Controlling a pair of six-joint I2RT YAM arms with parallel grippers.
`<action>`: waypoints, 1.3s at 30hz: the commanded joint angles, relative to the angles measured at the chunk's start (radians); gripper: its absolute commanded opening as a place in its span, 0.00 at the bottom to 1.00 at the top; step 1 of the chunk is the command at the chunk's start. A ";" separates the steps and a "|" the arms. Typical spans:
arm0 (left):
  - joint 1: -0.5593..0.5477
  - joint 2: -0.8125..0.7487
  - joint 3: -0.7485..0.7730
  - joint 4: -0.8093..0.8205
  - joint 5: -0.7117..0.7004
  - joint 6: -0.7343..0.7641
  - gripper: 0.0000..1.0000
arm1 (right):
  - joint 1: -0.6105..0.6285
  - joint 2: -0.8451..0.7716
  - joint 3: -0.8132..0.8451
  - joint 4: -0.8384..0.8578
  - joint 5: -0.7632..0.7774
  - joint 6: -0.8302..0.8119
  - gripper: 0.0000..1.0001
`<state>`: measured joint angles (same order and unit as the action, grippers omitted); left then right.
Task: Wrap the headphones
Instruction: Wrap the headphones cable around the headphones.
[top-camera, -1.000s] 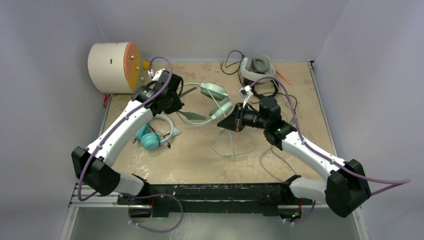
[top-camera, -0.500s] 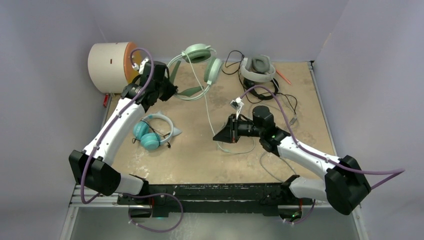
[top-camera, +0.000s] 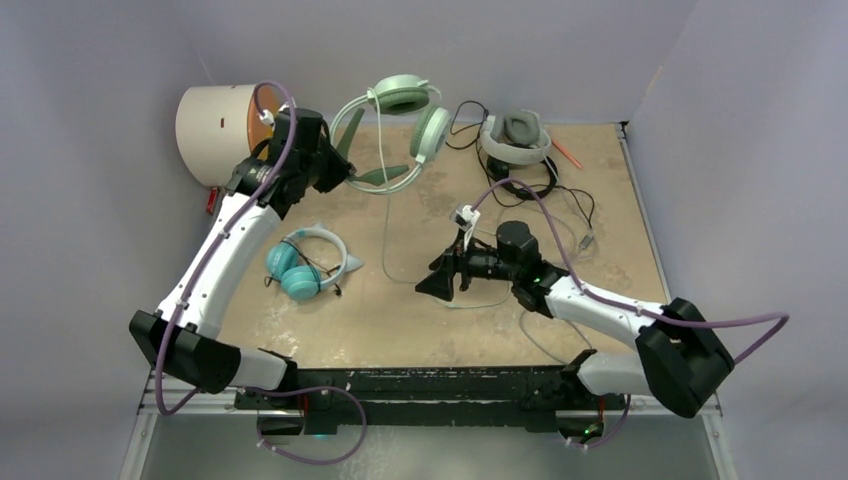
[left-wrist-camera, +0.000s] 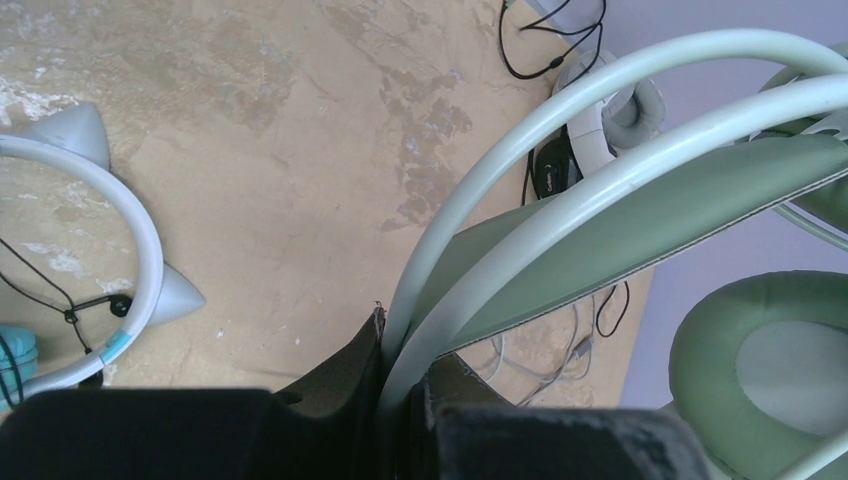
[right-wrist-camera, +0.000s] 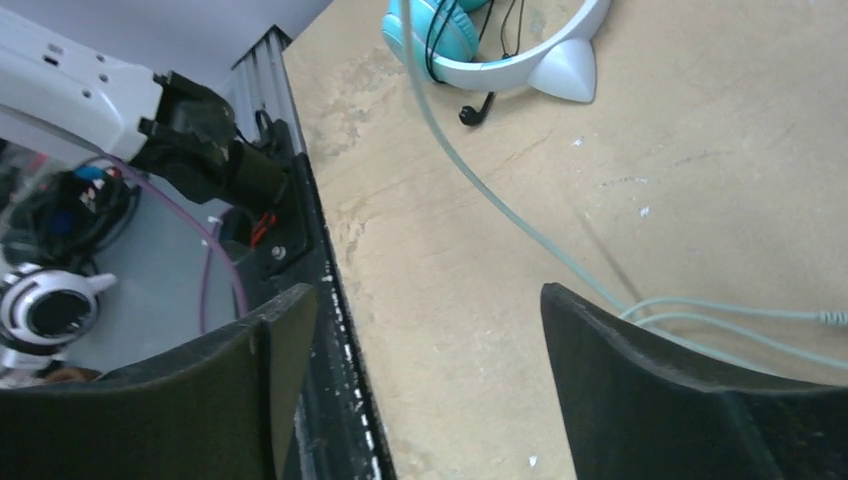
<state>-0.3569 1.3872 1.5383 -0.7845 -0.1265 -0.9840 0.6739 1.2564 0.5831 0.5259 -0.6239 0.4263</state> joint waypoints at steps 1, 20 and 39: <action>-0.001 -0.061 0.070 0.030 0.024 0.016 0.00 | 0.076 0.041 0.022 0.112 0.115 -0.126 0.88; -0.001 -0.067 0.132 -0.027 0.059 0.033 0.00 | 0.204 0.541 0.220 0.383 0.332 -0.218 0.74; 0.000 -0.040 0.164 -0.047 -0.134 0.129 0.00 | 0.203 -0.012 -0.158 0.182 0.404 -0.069 0.00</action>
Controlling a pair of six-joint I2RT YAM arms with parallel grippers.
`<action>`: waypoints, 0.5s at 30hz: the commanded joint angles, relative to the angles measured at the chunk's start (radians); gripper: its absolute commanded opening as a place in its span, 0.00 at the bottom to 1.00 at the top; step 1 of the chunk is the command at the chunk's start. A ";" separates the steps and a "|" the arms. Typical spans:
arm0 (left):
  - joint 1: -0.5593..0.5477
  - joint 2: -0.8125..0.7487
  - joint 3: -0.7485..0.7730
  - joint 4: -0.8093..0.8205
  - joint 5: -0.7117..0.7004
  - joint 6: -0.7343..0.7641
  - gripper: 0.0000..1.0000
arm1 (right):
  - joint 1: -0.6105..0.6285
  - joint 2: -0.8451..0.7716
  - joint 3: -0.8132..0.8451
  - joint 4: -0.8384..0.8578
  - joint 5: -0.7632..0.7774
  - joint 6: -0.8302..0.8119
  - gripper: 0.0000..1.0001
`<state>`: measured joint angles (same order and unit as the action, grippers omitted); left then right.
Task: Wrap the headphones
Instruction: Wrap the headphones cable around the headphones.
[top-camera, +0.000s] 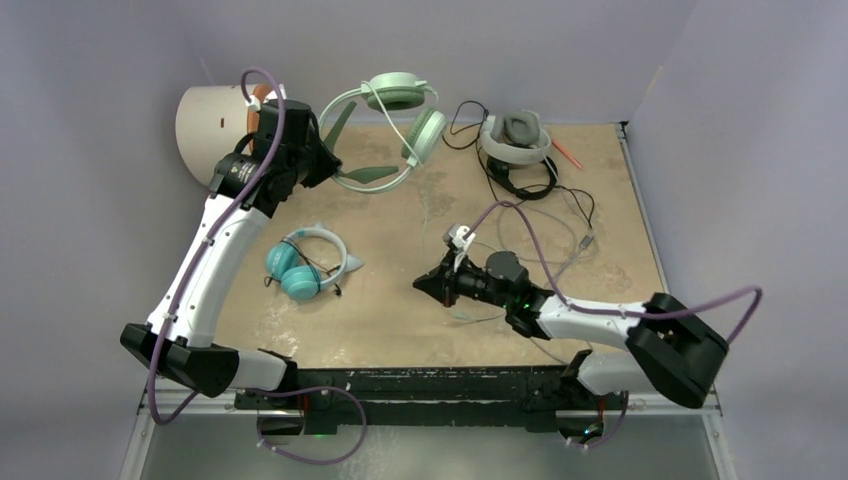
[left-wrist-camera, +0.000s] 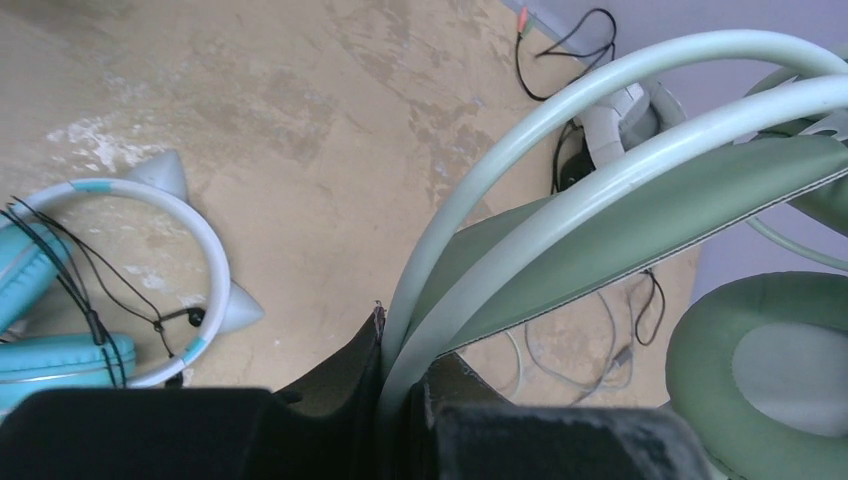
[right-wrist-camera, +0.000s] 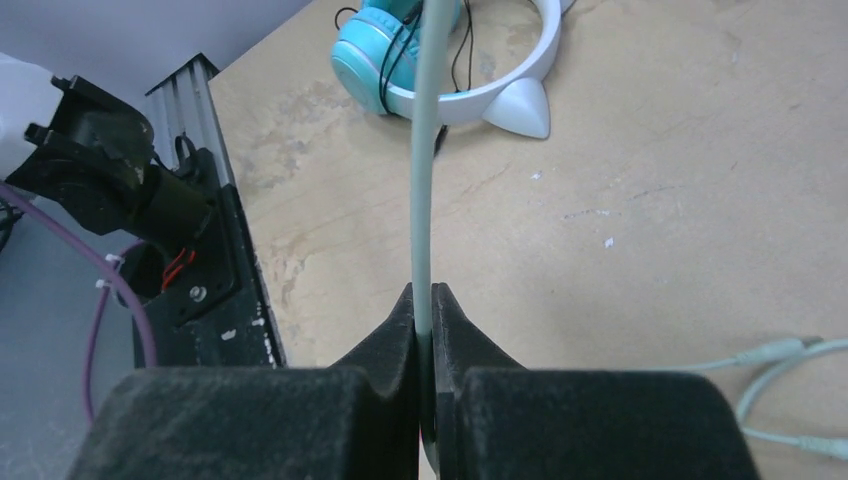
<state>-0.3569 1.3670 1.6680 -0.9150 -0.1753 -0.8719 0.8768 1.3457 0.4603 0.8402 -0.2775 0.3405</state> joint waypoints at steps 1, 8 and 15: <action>0.000 -0.017 0.033 0.088 -0.092 0.024 0.00 | 0.000 -0.127 -0.036 -0.168 0.069 0.020 0.00; -0.001 -0.009 0.051 0.182 0.099 0.092 0.00 | -0.006 -0.099 0.026 -0.379 0.139 0.042 0.00; 0.002 -0.025 0.047 0.232 0.274 0.097 0.00 | -0.149 0.002 0.074 -0.457 -0.040 0.182 0.00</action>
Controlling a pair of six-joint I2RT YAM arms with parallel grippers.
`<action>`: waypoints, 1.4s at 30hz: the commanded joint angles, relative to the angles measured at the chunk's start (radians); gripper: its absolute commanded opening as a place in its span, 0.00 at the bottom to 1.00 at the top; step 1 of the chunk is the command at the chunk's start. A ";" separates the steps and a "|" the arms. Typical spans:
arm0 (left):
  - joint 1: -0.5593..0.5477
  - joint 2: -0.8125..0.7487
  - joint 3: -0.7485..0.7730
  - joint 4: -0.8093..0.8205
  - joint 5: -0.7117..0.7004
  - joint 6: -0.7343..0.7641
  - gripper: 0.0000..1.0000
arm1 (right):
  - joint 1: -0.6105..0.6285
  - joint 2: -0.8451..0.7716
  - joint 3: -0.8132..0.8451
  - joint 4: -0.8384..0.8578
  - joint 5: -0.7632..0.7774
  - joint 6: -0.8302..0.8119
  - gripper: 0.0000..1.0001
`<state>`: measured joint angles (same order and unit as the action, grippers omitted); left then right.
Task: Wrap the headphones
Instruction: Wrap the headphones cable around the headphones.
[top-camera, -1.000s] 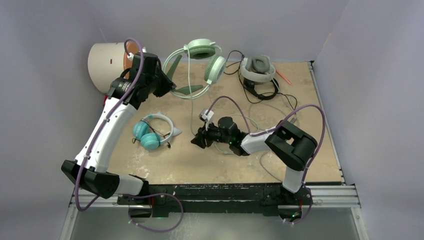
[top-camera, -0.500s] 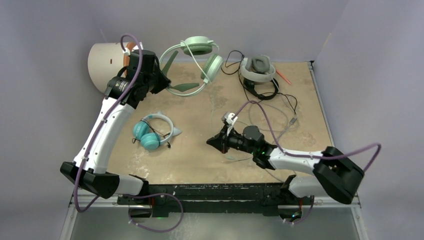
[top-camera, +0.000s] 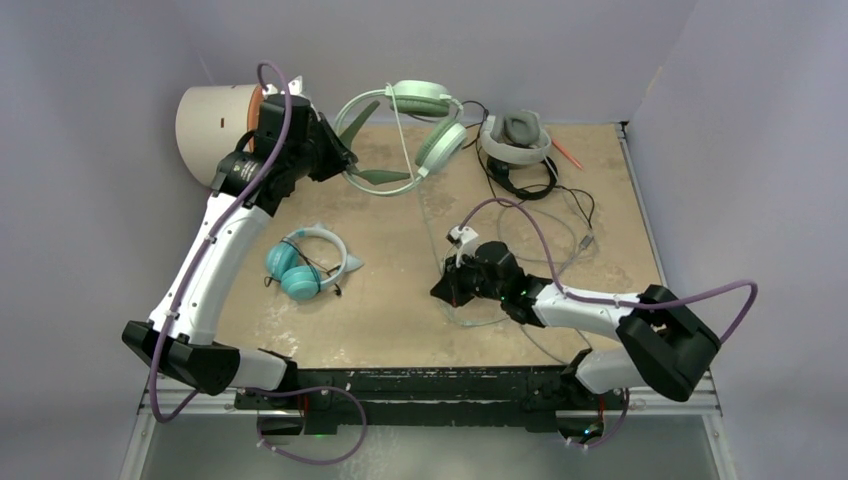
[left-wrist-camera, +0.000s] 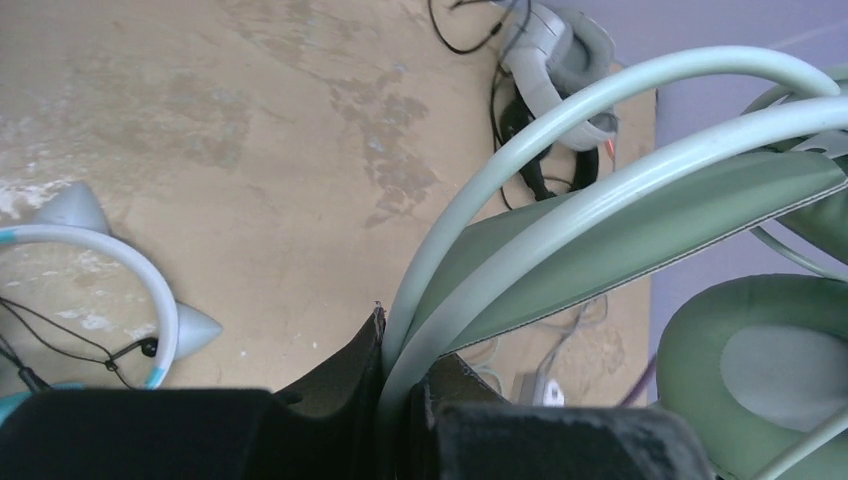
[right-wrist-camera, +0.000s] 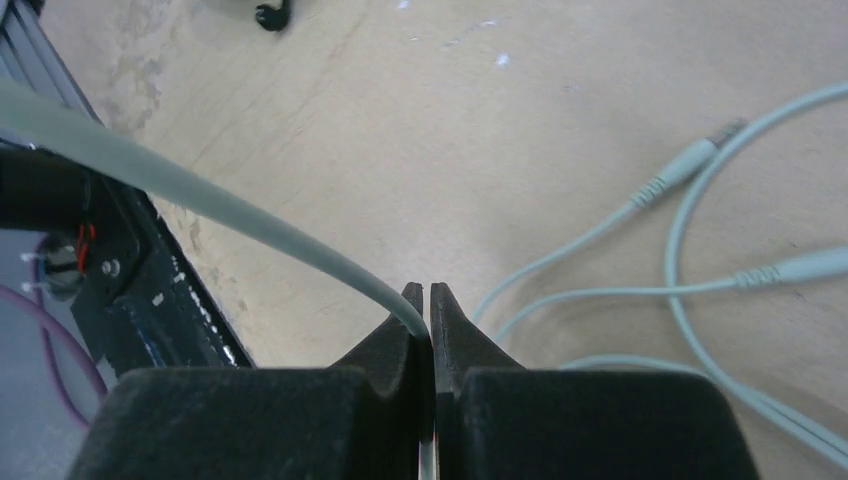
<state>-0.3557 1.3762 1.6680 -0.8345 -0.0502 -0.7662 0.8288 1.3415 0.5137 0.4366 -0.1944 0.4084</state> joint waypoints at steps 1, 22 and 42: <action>0.003 -0.045 0.042 0.159 0.173 -0.001 0.00 | -0.137 0.000 0.009 -0.028 -0.176 0.143 0.00; -0.063 -0.258 -0.289 0.065 0.681 0.523 0.00 | -0.425 -0.157 0.339 -0.608 -0.240 -0.012 0.00; -0.553 -0.160 -0.486 0.130 -0.388 1.018 0.00 | -0.477 -0.119 0.568 -0.882 -0.598 -0.159 0.00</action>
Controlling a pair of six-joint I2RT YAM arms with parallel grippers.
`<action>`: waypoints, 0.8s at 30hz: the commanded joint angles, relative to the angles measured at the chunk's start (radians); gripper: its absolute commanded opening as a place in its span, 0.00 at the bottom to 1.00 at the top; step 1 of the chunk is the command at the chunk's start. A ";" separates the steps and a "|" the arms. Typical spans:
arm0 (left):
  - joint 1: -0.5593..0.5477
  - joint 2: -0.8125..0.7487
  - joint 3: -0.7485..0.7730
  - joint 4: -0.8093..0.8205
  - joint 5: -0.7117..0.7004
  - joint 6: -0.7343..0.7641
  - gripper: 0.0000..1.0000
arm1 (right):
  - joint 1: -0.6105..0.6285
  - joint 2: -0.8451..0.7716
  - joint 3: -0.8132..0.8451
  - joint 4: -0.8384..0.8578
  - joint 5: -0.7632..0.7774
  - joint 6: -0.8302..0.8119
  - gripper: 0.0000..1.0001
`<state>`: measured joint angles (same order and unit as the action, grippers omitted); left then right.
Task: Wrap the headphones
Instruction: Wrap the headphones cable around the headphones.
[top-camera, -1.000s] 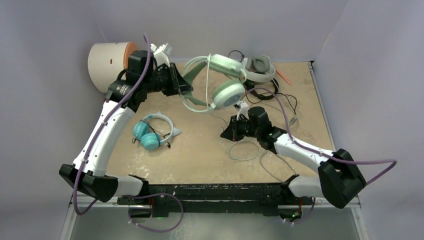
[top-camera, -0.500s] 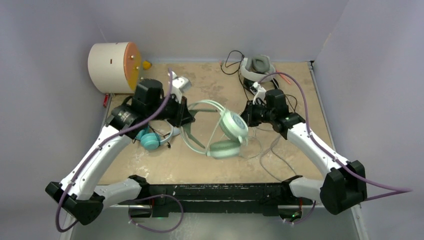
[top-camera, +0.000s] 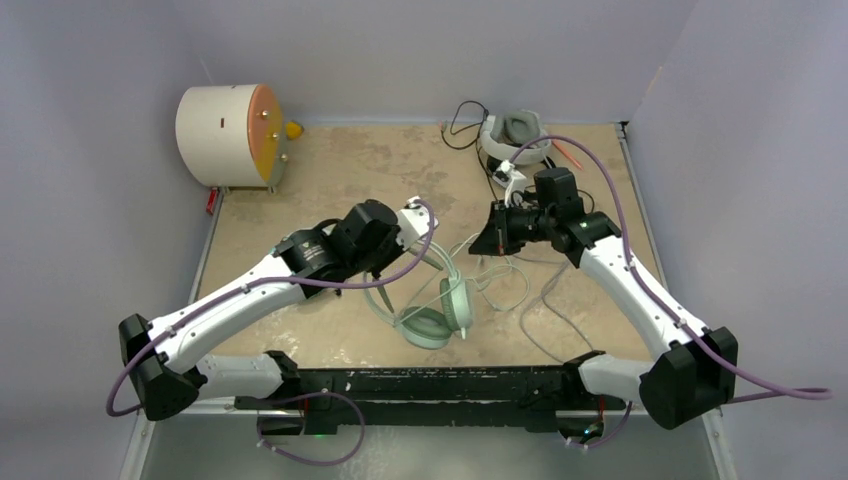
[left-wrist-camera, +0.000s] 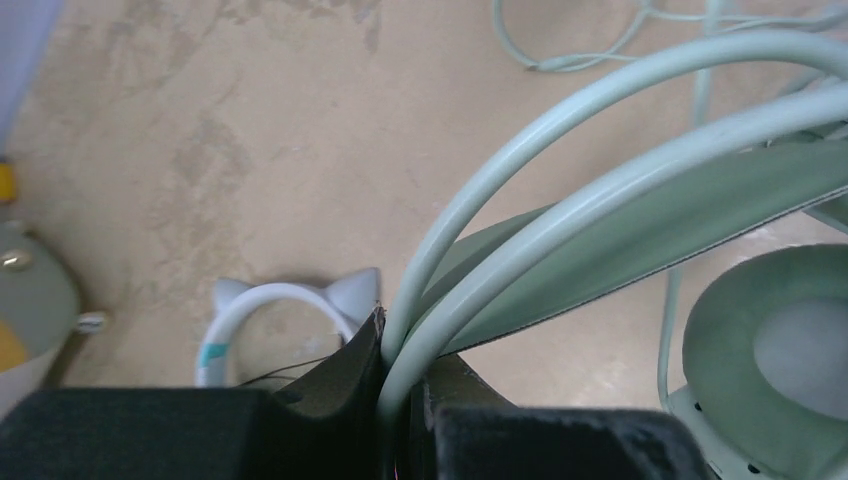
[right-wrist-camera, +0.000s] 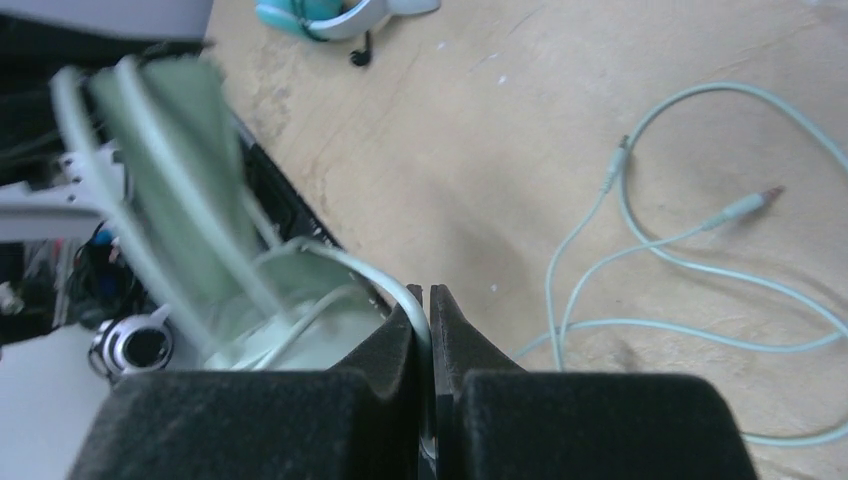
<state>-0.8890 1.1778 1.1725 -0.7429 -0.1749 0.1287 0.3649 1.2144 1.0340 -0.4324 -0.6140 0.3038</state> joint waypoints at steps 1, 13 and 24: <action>-0.025 0.048 0.012 0.055 -0.312 0.142 0.00 | -0.013 0.009 0.047 -0.016 -0.212 -0.056 0.00; -0.033 0.171 0.129 0.148 -0.571 -0.020 0.00 | 0.014 0.006 -0.057 0.253 -0.416 0.191 0.07; -0.031 0.241 0.237 0.083 -0.652 -0.504 0.00 | 0.086 -0.007 -0.112 0.352 -0.216 0.321 0.12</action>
<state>-0.9268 1.4094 1.3277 -0.6727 -0.7479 -0.1059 0.4271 1.2327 0.9466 -0.1497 -0.9073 0.5556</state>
